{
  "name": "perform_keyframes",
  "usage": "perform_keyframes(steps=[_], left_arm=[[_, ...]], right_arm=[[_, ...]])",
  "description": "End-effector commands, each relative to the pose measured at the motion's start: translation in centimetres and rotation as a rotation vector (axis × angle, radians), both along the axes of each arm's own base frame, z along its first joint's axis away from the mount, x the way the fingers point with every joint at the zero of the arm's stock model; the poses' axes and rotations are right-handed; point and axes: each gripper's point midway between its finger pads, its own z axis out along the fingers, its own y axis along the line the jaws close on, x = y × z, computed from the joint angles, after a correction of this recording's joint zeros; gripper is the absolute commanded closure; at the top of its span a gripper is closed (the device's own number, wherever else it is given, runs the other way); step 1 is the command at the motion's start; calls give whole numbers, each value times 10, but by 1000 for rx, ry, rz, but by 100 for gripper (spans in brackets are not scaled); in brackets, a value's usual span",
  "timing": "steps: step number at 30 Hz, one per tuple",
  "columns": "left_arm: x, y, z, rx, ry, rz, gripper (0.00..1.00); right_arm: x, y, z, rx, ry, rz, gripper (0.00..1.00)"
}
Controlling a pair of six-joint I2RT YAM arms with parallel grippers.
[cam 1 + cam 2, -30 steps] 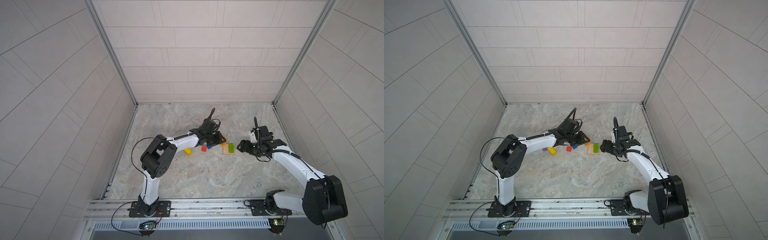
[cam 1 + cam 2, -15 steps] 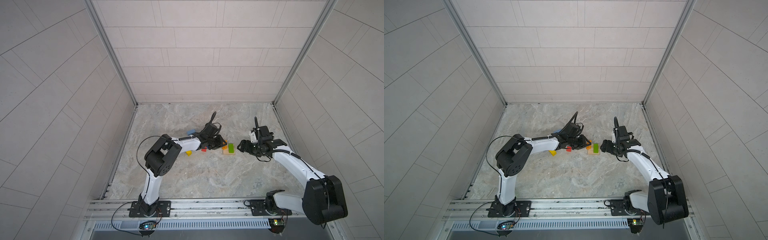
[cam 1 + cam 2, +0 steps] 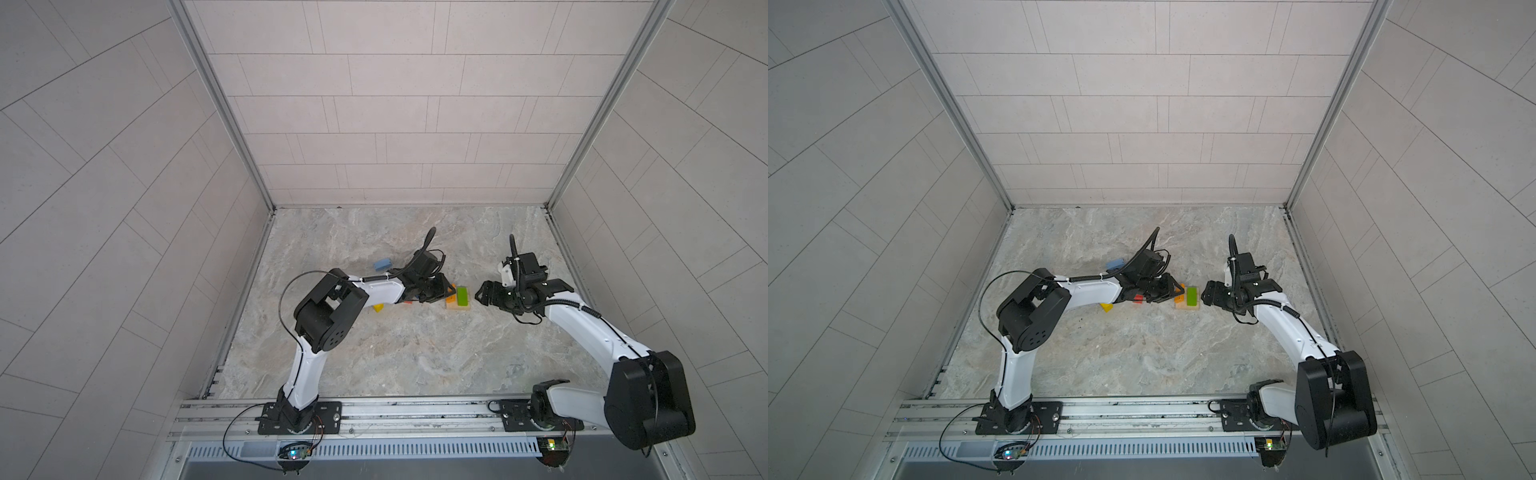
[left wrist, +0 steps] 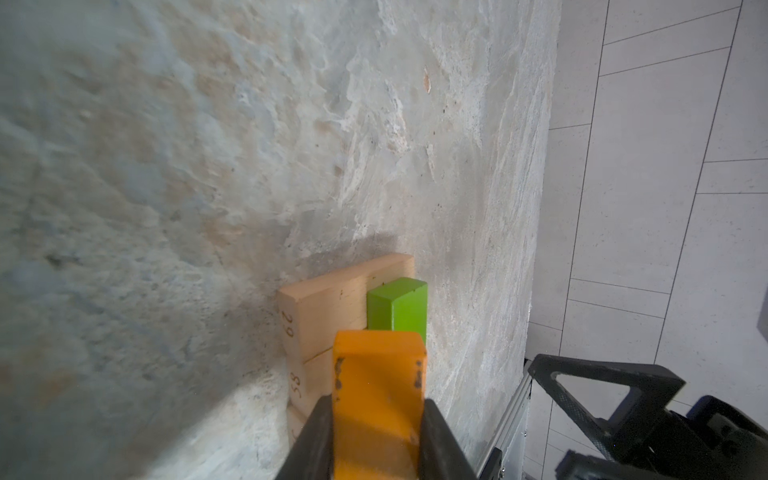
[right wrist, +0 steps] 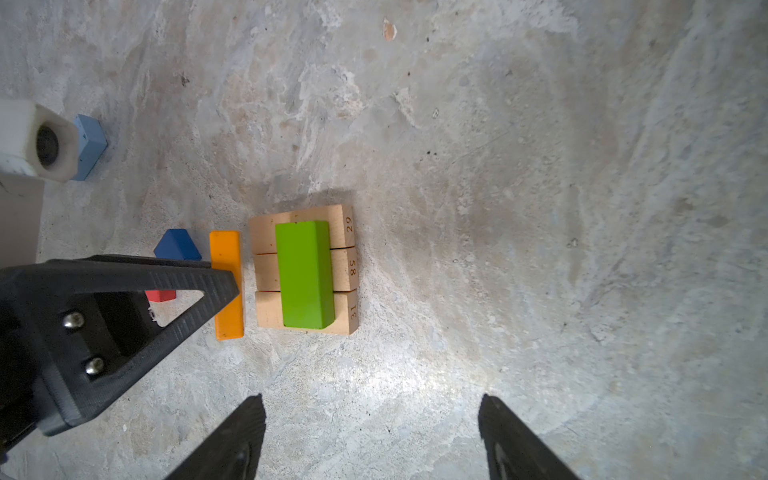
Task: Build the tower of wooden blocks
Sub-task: 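Lower the orange block beside the green block and open the left gripper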
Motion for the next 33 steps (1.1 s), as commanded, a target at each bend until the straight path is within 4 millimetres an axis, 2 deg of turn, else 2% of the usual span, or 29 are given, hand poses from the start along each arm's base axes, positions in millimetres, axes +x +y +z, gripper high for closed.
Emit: perform_keyframes(steps=[1, 33], left_arm=[[-1, -4, -8, -2, 3, 4, 73], [-2, -3, -20, 24, 8, 5, 68]], right_arm=[[-4, -1, -2, 0, 8, 8, 18], [-5, 1, -3, 8, 11, 30, 19]])
